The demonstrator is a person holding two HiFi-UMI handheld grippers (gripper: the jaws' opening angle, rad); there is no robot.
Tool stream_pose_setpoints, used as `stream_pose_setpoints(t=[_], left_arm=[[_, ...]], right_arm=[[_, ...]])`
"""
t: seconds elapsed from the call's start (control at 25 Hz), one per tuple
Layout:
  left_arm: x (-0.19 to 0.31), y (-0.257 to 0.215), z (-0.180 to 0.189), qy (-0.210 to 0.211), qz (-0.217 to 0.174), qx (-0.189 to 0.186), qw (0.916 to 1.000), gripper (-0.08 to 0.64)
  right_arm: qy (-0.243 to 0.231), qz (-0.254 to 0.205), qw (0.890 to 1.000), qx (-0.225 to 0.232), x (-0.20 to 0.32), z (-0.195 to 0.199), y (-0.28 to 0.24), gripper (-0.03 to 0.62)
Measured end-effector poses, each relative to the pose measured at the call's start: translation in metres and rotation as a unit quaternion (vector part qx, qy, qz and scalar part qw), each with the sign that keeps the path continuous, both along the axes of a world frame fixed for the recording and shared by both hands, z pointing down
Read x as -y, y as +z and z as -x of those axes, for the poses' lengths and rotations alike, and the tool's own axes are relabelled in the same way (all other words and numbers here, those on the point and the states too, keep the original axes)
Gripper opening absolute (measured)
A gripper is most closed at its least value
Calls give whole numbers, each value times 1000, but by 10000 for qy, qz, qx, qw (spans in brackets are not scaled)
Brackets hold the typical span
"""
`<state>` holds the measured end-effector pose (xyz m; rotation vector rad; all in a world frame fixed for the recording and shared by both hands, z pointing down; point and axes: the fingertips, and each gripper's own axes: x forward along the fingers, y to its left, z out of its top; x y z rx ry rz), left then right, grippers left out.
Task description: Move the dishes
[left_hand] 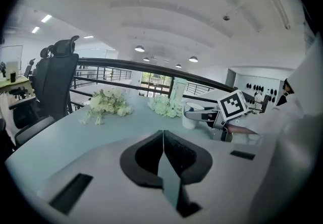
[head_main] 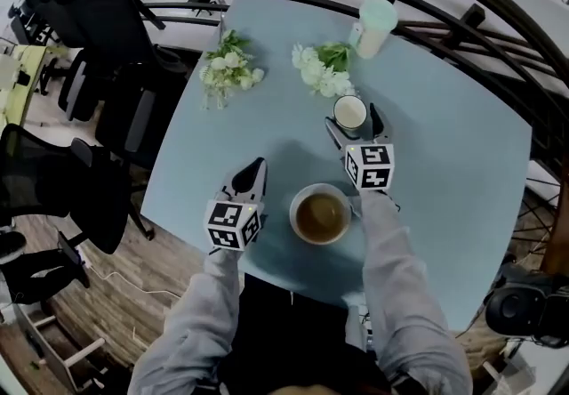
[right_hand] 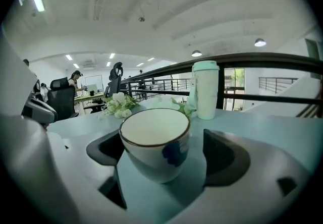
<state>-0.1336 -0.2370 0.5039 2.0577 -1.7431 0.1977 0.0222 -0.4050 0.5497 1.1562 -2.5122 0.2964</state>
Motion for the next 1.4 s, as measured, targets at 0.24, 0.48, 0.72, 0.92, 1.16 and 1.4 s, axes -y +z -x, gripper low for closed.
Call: stream_pose_setpoints(t=[0.24,0.48,0.72,0.92,1.16,1.4], left_arm=[[-11,7,5,-237,102,20,9997,17],[-24,14,3,-401,185,15,9990,17],[-31,11,-5,-427,135,84,9990,17],[-35,2,-17,-471,15,49,9989,17],[-46,-15,-34,-130,-199,38,9997,17],[-51,-23,-14,231,-366,56,9990,17]], right_arm=[[-160,-17,9997,-202,7,16,8,417],[-218,61,9993,-291,2,14,9,414],[-237,41,9995,-213,-17,-6,3,414],[-216,-52,9998,20,-32,-21,-24,414],[-8,-52,9990,442,-52,-31,-68,414],[196,-268,9987,378,-85,-21,-97,414]])
